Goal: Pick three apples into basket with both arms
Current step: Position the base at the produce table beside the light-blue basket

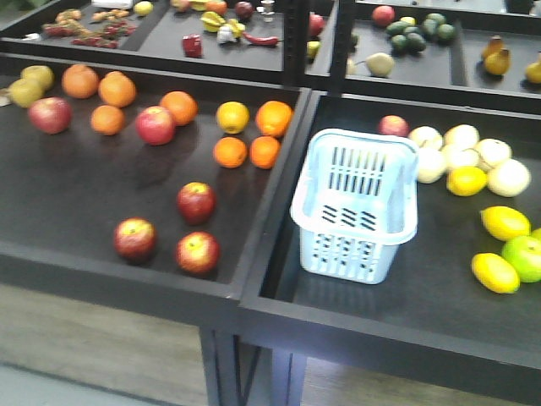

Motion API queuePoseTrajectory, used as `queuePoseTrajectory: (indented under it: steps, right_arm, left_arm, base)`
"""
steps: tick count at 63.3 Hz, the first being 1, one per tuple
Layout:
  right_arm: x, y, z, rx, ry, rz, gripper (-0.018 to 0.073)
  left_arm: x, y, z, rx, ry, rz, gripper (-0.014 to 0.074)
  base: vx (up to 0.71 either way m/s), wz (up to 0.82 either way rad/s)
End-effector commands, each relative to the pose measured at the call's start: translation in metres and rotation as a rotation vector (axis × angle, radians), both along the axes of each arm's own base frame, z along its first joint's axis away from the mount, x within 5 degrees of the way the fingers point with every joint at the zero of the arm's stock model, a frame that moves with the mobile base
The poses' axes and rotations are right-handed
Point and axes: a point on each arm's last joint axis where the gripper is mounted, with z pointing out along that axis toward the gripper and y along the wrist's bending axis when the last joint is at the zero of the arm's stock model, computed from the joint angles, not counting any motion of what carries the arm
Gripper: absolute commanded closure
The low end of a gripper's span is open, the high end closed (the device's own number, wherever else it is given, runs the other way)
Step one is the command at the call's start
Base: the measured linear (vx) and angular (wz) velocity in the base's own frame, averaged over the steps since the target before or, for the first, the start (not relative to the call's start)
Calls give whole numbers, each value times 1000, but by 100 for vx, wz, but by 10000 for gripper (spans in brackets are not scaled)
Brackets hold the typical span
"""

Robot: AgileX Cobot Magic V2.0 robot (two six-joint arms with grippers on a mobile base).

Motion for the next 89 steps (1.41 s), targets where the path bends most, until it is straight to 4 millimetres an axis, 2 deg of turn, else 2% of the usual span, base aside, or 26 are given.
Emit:
queuePoseTrajectory:
  steps: [1, 89]
  right_arm:
    - [-1, 1, 2, -20, -66, 8, 564]
    - [-1, 1, 2, -20, -66, 8, 564]
  left_arm:
    - [-2, 0, 16, -15, -106, -3, 603]
    - [-2, 0, 16, -15, -106, -3, 603]
  base:
    - [8, -29]
    - [13, -13]
